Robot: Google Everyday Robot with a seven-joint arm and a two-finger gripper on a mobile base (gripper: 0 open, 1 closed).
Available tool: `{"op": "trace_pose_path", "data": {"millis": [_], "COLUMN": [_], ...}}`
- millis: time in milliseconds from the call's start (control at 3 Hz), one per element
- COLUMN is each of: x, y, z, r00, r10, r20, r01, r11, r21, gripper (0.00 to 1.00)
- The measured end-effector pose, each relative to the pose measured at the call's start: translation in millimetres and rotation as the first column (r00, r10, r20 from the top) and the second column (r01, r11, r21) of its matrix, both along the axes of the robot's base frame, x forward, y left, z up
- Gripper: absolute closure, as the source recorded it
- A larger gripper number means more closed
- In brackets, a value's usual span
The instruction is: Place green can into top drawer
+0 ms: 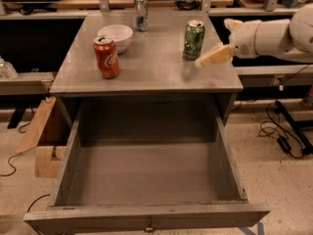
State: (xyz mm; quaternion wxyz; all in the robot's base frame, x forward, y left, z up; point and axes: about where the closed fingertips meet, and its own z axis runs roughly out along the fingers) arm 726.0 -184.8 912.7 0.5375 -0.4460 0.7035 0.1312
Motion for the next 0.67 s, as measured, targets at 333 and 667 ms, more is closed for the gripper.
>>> {"op": "trace_pose_path", "data": {"millis": [333, 667], "x": [59, 99], "y": [25, 51], "z": [-8, -9], "r00": [0.9999, 0.9995], "r10": [0.013, 0.03], "r20": [0.009, 0.014], "r01": [-0.014, -0.033], "r11": [0.989, 0.969], "r21": [0.145, 0.244], "gripper": [0.0, 0.0]}}
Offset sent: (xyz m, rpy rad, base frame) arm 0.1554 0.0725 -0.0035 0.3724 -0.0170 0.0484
